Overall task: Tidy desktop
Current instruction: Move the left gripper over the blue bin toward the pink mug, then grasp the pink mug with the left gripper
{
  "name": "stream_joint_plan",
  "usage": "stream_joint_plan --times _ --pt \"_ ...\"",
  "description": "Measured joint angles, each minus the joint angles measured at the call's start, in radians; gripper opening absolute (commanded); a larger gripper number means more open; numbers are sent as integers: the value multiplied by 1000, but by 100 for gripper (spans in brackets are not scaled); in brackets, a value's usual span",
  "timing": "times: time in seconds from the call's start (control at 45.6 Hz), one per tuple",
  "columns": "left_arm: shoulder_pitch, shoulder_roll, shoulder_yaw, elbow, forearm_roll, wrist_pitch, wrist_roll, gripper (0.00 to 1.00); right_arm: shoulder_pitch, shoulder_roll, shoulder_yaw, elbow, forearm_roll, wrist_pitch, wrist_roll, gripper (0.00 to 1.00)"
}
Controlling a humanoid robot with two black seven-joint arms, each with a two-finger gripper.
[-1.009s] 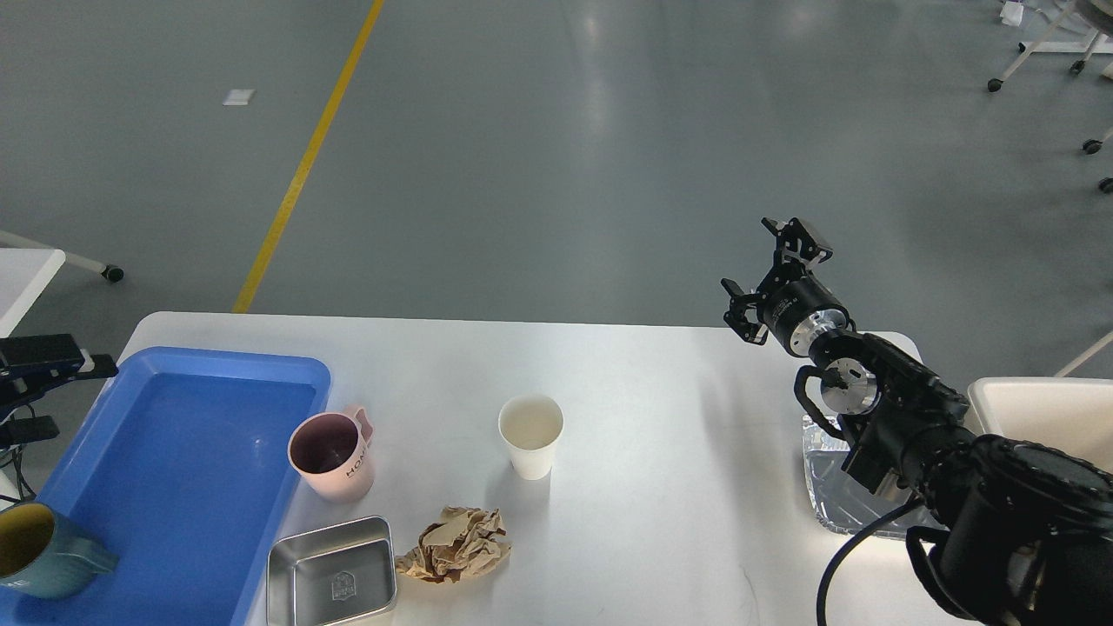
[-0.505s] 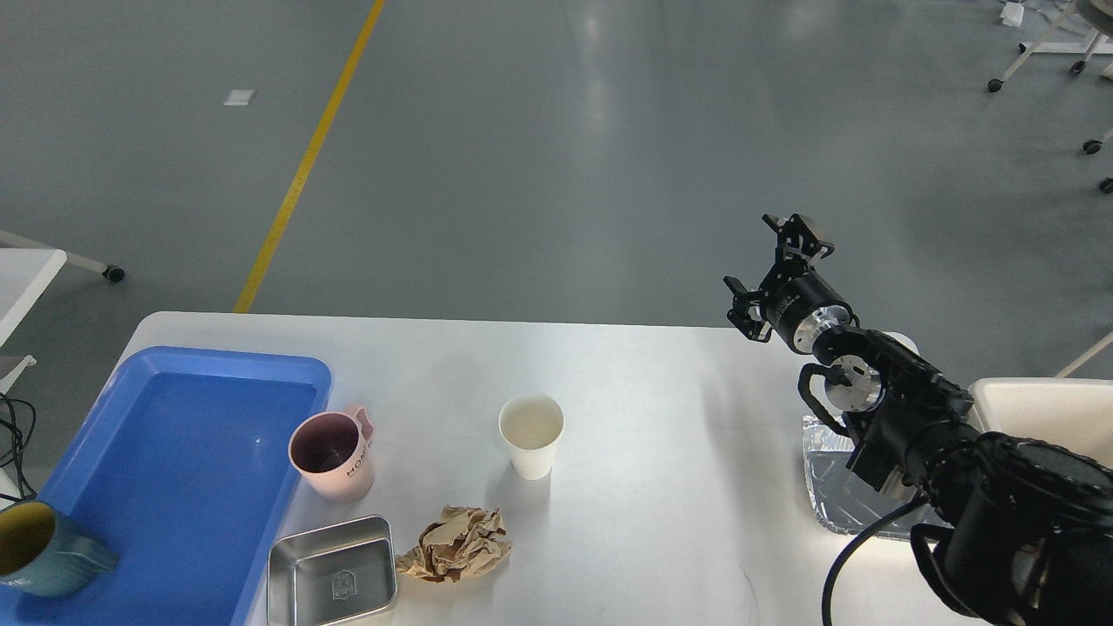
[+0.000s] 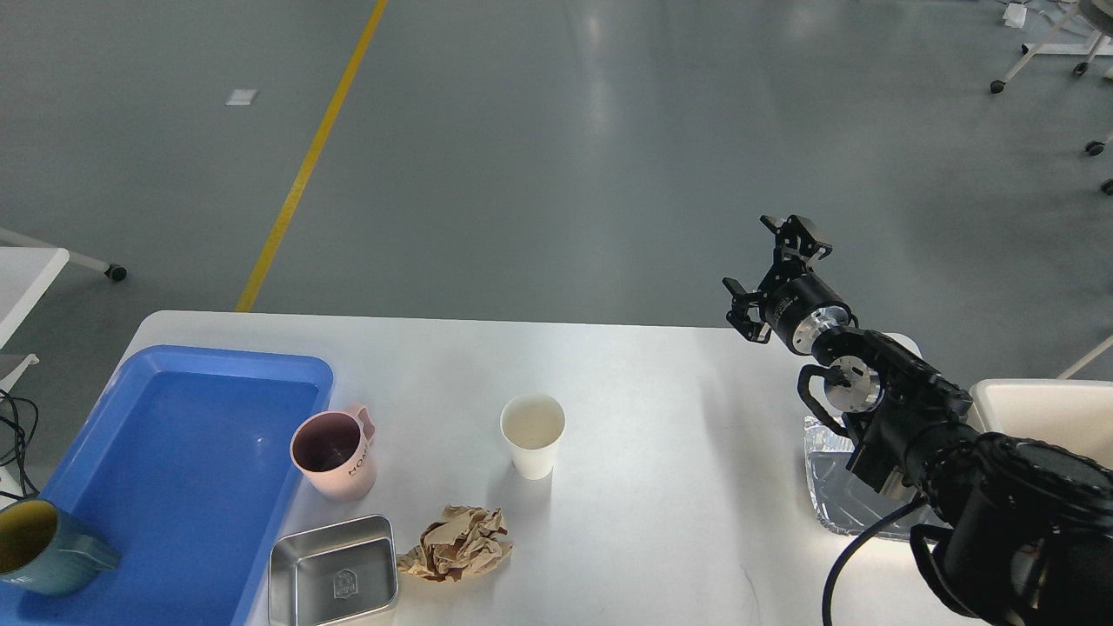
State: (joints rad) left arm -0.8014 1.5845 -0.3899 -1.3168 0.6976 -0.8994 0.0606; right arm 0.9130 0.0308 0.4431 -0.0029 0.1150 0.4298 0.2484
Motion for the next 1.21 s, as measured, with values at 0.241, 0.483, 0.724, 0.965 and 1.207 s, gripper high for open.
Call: stream_joint_plan --times 0.241,0.483,0.724,0.965,1.207 --pt "-59 -287 -3 87 28 59 164 96 0 -2 0 -2 -1 0 0 100" --pt "-60 -470 2 147 70 118 224 96 9 -2 0 -2 -1 0 0 100" --pt "-51 -623 14 173 159 205 224 97 7 -3 0 -2 -2 1 0 100" --pt "-11 -738 19 182 166 223 279 97 6 -2 0 -2 -2 1 0 100" --pt "31 -750 18 182 169 218 315 97 7 -3 0 -5 -1 1 0 100"
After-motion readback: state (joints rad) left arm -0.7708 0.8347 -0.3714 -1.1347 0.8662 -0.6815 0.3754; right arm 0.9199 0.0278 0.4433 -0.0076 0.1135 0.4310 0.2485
